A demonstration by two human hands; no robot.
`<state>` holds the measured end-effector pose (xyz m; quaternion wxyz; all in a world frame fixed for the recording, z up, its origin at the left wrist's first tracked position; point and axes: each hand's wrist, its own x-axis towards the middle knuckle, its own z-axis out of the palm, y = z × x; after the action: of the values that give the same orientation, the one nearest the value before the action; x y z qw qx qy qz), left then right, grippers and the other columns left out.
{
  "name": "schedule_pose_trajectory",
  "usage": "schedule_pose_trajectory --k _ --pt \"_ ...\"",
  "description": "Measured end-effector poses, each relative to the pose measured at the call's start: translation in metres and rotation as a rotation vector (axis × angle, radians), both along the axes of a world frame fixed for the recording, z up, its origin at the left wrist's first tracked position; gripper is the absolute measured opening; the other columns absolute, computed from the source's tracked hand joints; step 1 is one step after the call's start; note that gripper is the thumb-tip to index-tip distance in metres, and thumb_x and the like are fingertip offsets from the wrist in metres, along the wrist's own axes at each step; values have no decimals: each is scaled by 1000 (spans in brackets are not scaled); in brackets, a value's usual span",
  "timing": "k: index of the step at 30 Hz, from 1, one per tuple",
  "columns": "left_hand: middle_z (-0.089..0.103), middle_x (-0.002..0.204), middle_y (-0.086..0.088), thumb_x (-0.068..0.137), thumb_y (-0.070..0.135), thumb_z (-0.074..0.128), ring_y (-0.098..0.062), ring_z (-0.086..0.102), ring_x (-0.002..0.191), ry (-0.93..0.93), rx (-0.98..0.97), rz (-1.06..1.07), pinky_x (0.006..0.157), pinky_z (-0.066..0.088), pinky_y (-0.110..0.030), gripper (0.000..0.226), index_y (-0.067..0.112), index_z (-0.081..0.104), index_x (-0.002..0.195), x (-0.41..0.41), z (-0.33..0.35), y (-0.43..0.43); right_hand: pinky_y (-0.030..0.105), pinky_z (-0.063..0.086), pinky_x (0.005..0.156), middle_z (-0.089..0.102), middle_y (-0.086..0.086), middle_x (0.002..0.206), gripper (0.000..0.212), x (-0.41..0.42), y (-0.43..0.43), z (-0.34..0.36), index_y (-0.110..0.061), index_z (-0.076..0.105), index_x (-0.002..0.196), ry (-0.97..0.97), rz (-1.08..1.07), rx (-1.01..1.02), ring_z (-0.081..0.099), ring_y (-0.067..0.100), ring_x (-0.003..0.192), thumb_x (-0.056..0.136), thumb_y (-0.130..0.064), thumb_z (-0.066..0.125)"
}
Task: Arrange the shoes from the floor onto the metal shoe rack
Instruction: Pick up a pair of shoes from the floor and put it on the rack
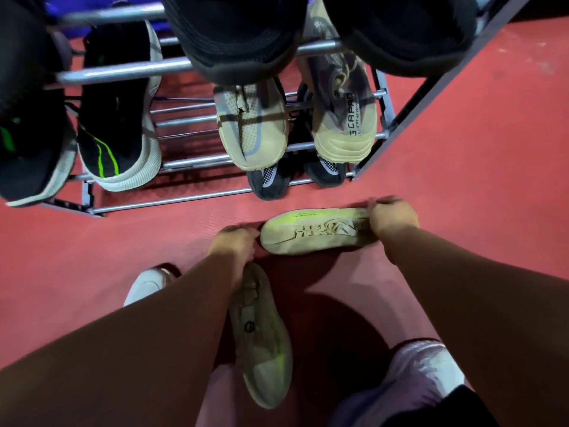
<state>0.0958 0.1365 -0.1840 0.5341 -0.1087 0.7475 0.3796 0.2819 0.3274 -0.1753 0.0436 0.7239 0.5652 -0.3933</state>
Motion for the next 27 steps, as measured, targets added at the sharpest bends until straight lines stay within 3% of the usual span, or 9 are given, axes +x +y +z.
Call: schedule_pose_trajectory --k 5,10,13,15,18,19,21,23,27 --pt "60 83 8 97 36 64 -13 58 76 14 120 80 71 48 -30 17 22 61 87 -11 6 30 39 38 105 66 10 130 42 -29 1 1 -23 66 126 -72 148 65 53 36 127 93 -45 52" --pt "62 88 -3 99 27 64 -12 57 72 58 121 119 68 49 -24 15 16 60 90 -32 9 54 37 50 79 65 9 101 37 -62 -7 9 -5 66 124 365 -106 -158 59 28 89 97 -28 58" --pt "68 92 -7 101 18 57 -15 68 81 9 160 166 80 57 -29 9 11 62 102 -30 17 55 30 45 59 57 32 136 45 -72 -13 15 -1 49 145 542 -260 -368 61 44 112 103 -18 46" --pt "70 89 -11 100 13 54 -19 70 77 -41 179 189 75 60 -31 14 6 63 108 -24 25 48 26 27 49 26 31 152 47 -75 -15 18 0 39 151 622 -359 -452 33 54 137 104 -7 32" --pt "73 93 -19 96 -1 49 -29 74 76 -96 209 149 66 64 -38 12 6 56 103 -7 40 23 29 38 56 24 29 154 30 -77 -19 21 -15 63 114 639 -436 -467 25 50 141 106 -10 34" --pt "73 98 -24 95 -5 48 -34 75 78 -127 227 147 66 64 -41 13 7 51 100 0 45 12 33 53 70 28 28 154 27 -79 -22 24 -22 61 101 625 -445 -461 28 48 142 107 -13 37" --pt "71 105 -30 94 -8 49 -40 74 80 -178 262 186 72 63 -49 17 8 46 94 12 50 -8 45 52 106 44 27 152 24 -78 -25 27 -23 63 111 585 -434 -455 47 44 137 108 -19 39" --pt "73 100 -26 96 -6 50 -38 74 77 -185 278 218 77 61 -50 16 9 46 93 20 50 -24 39 56 100 61 19 140 35 -76 -26 28 -22 57 139 538 -404 -435 67 33 118 108 -25 41" --pt "74 80 -18 98 -6 47 -37 75 74 -146 272 279 75 61 -49 20 13 45 90 11 43 -34 33 58 88 63 14 129 42 -79 -30 34 -19 49 149 543 -363 -461 68 26 110 108 -26 43"
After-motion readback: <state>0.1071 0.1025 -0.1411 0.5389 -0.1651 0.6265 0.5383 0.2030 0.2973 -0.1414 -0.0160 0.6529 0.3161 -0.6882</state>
